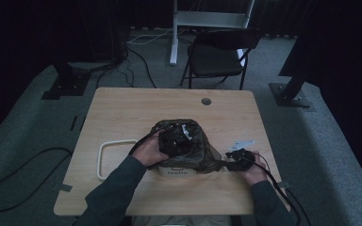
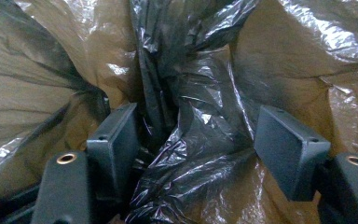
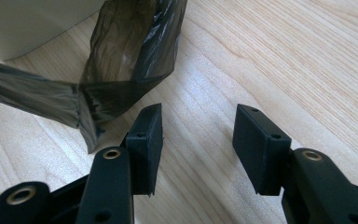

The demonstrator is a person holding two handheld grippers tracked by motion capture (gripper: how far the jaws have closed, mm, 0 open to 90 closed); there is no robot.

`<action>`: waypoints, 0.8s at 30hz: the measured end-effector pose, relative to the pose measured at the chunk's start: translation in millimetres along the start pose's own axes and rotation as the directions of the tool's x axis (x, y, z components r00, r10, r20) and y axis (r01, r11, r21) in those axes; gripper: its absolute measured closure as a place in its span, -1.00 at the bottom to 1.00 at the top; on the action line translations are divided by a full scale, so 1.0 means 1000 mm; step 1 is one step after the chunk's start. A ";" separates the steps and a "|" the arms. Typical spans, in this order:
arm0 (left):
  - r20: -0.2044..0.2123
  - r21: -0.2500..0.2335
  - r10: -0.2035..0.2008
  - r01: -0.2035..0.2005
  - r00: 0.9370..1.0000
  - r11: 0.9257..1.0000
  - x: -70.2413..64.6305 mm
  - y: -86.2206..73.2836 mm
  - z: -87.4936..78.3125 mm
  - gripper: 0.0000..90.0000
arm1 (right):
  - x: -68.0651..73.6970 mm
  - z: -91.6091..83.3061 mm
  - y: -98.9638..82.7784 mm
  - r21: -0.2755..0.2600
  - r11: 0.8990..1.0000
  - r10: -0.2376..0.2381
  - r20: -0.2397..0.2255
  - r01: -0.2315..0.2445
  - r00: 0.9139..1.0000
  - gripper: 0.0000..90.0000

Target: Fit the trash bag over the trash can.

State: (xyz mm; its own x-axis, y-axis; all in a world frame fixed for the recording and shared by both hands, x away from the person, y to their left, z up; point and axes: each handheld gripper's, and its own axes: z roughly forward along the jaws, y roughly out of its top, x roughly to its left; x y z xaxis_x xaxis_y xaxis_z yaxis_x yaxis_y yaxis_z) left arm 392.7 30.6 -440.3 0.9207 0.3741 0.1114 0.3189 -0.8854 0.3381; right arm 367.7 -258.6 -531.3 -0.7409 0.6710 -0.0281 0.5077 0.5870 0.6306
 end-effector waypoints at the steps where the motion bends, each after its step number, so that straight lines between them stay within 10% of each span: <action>1: 0.001 0.000 -0.001 0.001 1.000 1.000 0.000 0.000 0.000 -0.31 | 0.000 0.000 0.000 0.000 1.000 0.002 0.000 -0.002 1.000 0.16; 24: 0.022 -0.013 -0.009 0.009 1.000 1.000 0.001 0.000 -0.002 -0.27 | 0.000 0.000 0.000 -0.001 1.000 0.003 -0.007 -0.003 1.000 0.16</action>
State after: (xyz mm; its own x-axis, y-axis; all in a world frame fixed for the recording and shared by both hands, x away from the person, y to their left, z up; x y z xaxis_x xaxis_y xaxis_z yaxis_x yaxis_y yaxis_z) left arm 392.9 31.8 -438.7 0.9226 0.3758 0.0873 0.3246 -0.8784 0.3508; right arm 367.9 -258.6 -531.5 -0.7426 0.6694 -0.0205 0.5094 0.5845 0.6315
